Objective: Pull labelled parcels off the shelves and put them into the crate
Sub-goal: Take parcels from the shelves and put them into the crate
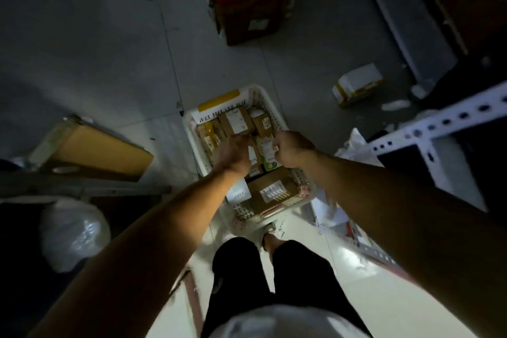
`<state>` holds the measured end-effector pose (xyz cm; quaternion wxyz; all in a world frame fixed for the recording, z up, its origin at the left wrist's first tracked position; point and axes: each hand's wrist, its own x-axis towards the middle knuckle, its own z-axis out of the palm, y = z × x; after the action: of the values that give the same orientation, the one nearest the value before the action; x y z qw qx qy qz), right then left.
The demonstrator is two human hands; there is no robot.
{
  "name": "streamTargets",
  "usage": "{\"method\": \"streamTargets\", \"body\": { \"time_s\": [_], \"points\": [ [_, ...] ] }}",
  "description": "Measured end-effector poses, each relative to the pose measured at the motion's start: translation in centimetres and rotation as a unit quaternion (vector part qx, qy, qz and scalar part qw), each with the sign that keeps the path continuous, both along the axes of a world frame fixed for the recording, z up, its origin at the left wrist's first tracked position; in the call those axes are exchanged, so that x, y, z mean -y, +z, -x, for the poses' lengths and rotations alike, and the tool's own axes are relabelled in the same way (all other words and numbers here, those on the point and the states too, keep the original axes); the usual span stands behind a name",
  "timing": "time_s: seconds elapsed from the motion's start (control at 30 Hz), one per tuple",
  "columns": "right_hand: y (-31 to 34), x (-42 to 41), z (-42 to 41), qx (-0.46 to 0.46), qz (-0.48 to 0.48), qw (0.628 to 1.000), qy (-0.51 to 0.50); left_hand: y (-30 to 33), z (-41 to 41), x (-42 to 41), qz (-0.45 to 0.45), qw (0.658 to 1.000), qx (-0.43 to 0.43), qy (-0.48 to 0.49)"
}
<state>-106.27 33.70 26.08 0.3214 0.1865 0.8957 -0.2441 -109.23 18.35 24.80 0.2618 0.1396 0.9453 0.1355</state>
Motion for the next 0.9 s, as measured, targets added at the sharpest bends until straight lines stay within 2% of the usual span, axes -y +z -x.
{"method": "streamTargets", "body": {
  "time_s": [0.13, 0.37, 0.47, 0.57, 0.7, 0.9],
  "points": [
    [4.0, 1.3, -5.6, -0.038, -0.052, 0.998, 0.000, 3.2, -3.9, 1.3, 0.025, 0.987, -0.080, -0.137],
    [6.1, 3.2, -14.3, 0.011, -0.073, 0.994, -0.078, 6.2, -8.5, 0.7, 0.003, 0.966, -0.098, -0.241],
    [6.6, 3.4, -17.7, -0.007, -0.096, 0.985, -0.142, 7.2, -10.5, -0.9, -0.017, 0.958, -0.105, -0.267],
    [7.7, 3.2, -21.6, -0.024, -0.113, 0.976, -0.184, 8.7, -13.4, -2.8, 0.001, 0.935, -0.121, -0.334],
    [10.3, 3.3, -27.9, -0.020, -0.147, 0.964, -0.223, 9.7, -18.3, -4.9, 0.015, 0.885, -0.130, -0.446],
    [11.2, 1.4, -38.4, 0.007, -0.122, 0.932, -0.342, 10.6, -28.1, -9.3, -0.003, 0.815, -0.137, -0.563]
  ]
}}
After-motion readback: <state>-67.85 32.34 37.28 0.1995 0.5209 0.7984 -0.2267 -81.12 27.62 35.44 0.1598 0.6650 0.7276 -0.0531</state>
